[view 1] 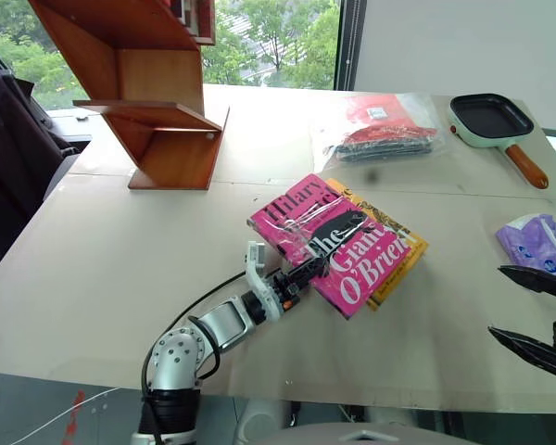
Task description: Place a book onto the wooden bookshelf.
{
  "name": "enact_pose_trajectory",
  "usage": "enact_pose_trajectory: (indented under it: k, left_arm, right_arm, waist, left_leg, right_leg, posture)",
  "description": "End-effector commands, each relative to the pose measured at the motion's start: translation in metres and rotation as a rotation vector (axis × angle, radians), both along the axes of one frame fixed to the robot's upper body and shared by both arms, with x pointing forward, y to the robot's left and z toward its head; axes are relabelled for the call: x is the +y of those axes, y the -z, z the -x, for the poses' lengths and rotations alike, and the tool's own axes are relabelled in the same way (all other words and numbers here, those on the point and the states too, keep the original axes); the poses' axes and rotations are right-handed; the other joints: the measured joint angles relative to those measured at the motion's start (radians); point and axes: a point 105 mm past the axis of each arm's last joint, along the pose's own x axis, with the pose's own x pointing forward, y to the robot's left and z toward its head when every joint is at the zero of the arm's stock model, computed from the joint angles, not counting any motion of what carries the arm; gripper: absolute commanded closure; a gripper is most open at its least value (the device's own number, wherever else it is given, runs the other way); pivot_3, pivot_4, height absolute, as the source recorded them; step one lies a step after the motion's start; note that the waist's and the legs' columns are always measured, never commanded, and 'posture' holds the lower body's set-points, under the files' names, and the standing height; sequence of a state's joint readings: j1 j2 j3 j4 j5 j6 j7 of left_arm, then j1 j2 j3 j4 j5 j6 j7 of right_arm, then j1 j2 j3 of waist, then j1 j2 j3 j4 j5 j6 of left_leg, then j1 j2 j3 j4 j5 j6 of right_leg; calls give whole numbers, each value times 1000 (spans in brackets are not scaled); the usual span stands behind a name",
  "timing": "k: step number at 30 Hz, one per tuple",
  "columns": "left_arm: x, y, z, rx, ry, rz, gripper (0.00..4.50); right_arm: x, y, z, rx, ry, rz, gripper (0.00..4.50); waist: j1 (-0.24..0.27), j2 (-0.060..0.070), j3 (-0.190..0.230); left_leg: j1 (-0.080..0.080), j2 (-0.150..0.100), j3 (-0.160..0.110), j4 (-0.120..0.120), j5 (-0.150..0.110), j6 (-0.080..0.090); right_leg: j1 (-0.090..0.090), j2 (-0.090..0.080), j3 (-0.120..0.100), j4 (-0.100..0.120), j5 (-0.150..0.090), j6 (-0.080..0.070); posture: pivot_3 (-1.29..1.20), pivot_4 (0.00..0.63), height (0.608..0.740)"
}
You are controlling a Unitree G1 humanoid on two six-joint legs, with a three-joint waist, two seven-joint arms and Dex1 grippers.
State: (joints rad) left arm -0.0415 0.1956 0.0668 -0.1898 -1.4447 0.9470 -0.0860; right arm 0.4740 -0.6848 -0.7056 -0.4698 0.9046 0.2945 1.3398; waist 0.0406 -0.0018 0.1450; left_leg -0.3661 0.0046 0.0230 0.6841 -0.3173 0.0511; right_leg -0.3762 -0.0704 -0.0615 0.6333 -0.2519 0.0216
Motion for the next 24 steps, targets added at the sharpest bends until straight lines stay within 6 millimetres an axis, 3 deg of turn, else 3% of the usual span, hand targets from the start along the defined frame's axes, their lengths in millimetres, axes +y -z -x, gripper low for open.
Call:
enact_pose_trajectory:
  k: [1, 4, 7, 11, 14, 19, 24]
  left_arm:
    - [8, -6, -2, -53, -58, 1, 4097]
    - [19, -26, 1, -147, -119, 58, 4099]
    - [41, -59, 7, -314, -200, 91, 4105]
    - [63, -92, 12, -593, -235, -165, 4106]
    - [75, -138, 14, -887, -226, -341, 4106]
    - [75, -175, -1, -1301, -70, -1058, 4106]
    - [90, -224, -21, -1538, -139, -1588, 4106]
  right_arm:
    - [1, -1, 1, -25, -28, 9, 0]
    - [3, -2, 0, -29, -42, -5, 0]
    - [6, -7, -5, -39, -49, -31, 0]
    - [5, -15, -19, -56, -49, -68, 0]
    - [4, -18, -35, -64, -48, -76, 0]
    - [1, -37, -57, -117, -88, -120, 0]
    - [3, -51, -74, -170, -133, -143, 0]
  waist:
    - [0, 0, 0]
    - [-4, 0, 0]
    - [-4, -1, 2]
    - [-2, -3, 3]
    - [3, -3, 4]
    - [-2, 1, 7]
    - [-3, -1, 14]
  left_leg:
    - [0, 0, 0, 0, 0, 0]
    - [-1, 0, 0, -1, 0, 0]
    - [-3, 1, 0, -1, 0, 0]
    - [-4, 1, 0, -1, 0, 0]
    - [-5, 1, -1, -1, 0, 0]
    - [-7, 0, -1, -1, 0, 0]
    - [-11, -1, -2, -2, 0, 0]
  right_leg:
    - [0, 0, 0, 0, 0, 0]
    - [-1, 0, 0, -1, 0, 0]
    - [-3, 0, 0, -1, 0, 0]
    - [-4, 0, 0, -2, 0, 0]
    - [-3, 0, -1, -4, 0, 0]
    - [-4, 1, -3, -7, 0, 0]
    - [-7, 4, -4, -8, 2, 4]
  posture:
    - [0, 150, 740]
    - [0, 150, 740]
    - [0, 150, 740]
    - [0, 150, 740]
    - [0, 150, 740]
    - [0, 150, 740]
    - [0, 150, 740]
